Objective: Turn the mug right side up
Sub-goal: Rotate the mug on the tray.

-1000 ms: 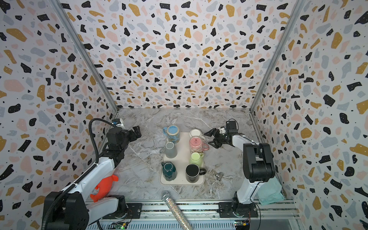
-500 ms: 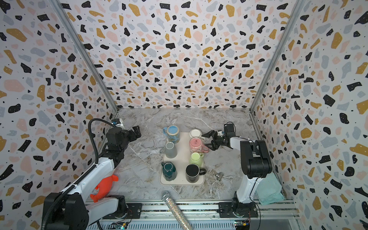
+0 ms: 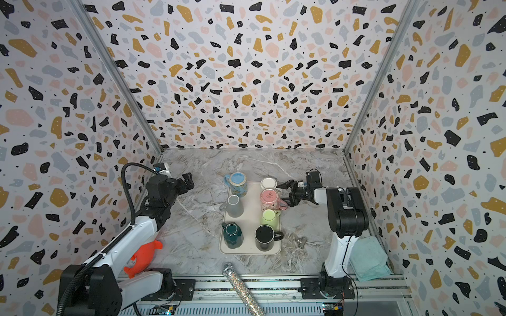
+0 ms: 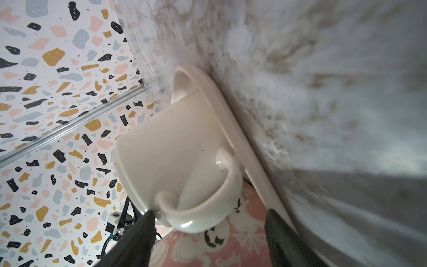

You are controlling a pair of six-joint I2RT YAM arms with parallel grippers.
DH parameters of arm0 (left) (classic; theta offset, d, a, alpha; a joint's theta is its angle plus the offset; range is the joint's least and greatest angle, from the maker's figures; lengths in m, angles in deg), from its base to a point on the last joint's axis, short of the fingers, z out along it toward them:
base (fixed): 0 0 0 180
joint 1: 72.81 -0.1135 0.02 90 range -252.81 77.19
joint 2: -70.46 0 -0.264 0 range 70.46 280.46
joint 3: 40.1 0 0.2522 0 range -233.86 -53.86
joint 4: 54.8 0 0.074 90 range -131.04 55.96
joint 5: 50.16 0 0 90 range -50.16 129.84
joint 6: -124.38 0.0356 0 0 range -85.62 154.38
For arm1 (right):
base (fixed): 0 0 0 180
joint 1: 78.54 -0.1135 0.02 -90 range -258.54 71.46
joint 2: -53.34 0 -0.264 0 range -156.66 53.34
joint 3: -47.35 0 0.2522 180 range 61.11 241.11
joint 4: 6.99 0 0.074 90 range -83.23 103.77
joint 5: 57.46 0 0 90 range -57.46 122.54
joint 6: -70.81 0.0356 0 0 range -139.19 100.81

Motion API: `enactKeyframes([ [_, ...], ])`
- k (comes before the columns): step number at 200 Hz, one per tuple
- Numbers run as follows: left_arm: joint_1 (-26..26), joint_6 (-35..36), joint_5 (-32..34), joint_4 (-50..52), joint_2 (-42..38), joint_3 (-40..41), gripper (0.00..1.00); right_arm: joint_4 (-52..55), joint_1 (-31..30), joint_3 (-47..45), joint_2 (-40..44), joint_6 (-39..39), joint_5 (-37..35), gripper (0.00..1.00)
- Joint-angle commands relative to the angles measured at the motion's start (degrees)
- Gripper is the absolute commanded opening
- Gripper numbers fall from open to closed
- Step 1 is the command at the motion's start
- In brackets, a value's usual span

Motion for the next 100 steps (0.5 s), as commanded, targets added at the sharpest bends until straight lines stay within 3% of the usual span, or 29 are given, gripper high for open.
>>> enactKeyframes([
  [1,-0.37,0.09,0.33,-0.31,-1.08,-0.70,1.00,-2.09,-0.07,2.87,-0.18,1.42,1.11,0.75],
  [100,-0.38,0.07,0.59,-0.28,-0.97,-0.71,1.00,-5.24,0.82,4.92,-2.42,4.21,1.74,0.71],
])
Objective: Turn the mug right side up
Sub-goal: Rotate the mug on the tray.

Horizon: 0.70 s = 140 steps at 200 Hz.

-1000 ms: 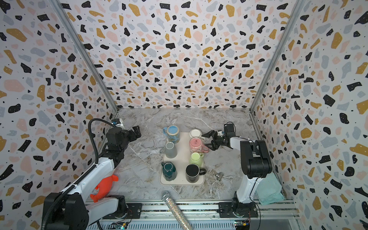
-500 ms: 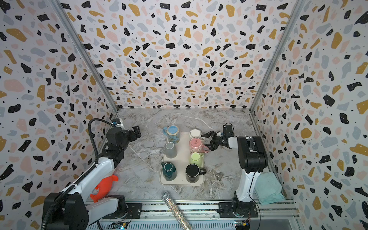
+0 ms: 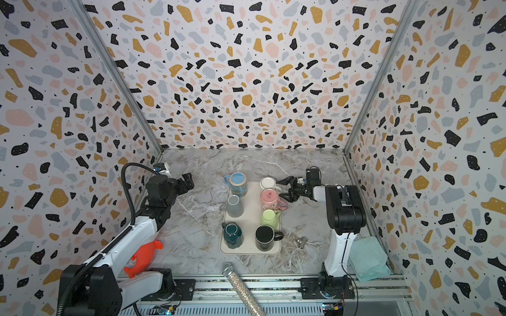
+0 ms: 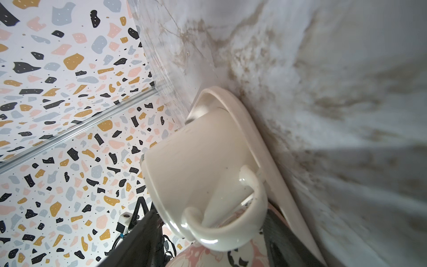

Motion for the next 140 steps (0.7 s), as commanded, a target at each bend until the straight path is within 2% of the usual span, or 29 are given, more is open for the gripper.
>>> enactKeyframes([
  [1,-0.41,0.07,0.64,-0.35,-0.98,-0.71,1.00,-1.88,0.28,2.37,-0.19,1.60,0.97,0.71],
  [140,-0.34,0.01,0.67,-0.34,-0.36,-0.83,1.00,-7.44,0.13,2.67,-0.72,5.88,0.80,0.62],
])
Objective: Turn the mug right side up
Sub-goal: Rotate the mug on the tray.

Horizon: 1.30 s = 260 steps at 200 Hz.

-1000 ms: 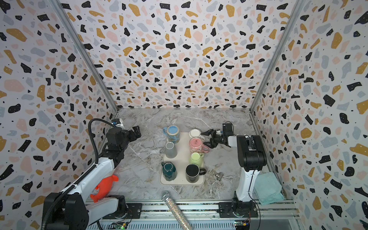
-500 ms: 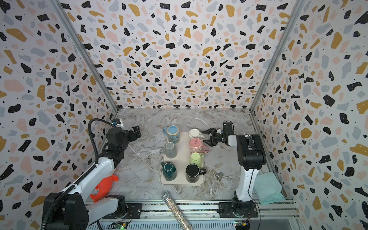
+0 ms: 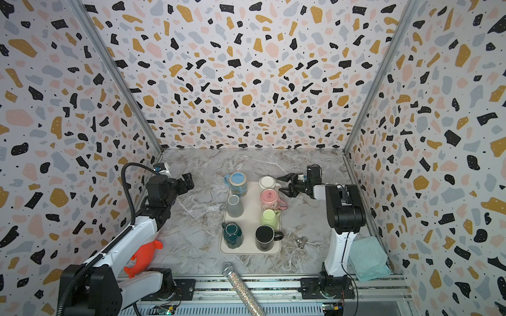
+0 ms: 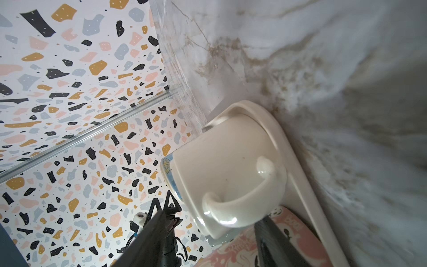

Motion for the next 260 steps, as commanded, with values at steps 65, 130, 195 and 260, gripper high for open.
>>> enactKeyframes([
  [65,-0.34,0.01,0.66,-0.46,-0.21,-0.61,1.00,-5.31,-0.24,1.44,-2.10,2.90,-0.38,0.60],
  [130,-0.34,-0.08,0.66,-0.38,0.23,-0.79,1.00,-9.00,-0.85,2.51,-3.53,5.36,-0.50,0.53],
  [195,-0.34,-0.02,0.75,-0.42,0.32,-0.86,1.00,-11.82,-1.31,2.68,-4.19,7.33,-0.93,0.50],
  [260,-0.34,-0.11,0.75,-0.42,0.76,-0.80,1.00,-14.79,-1.77,3.39,-5.70,9.10,-1.88,0.50],
])
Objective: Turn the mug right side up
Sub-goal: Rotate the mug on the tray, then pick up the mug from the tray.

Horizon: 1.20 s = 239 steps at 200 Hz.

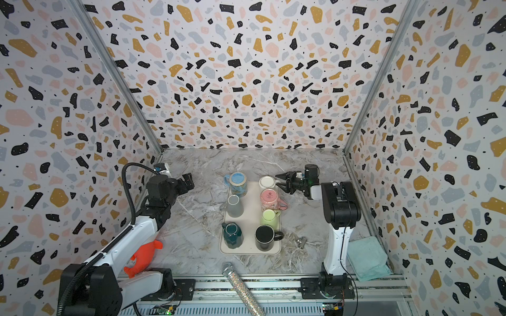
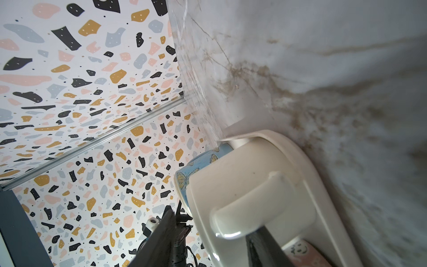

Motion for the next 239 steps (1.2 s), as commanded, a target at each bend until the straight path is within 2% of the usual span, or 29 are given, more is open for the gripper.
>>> enactKeyframes([
  [1,-0.34,-0.13,0.73,-0.55,0.28,-0.80,1.00,-1.95,-0.42,2.18,-0.56,0.91,-0.88,0.50],
  [190,-0.34,0.20,0.90,-0.56,1.24,-1.08,1.00,-11.03,-1.93,2.98,-4.77,5.76,-2.11,0.42],
  [239,-0.35,0.24,1.06,-0.33,1.16,-1.01,1.00,-11.82,-2.03,3.97,-5.98,6.17,-1.92,0.30],
])
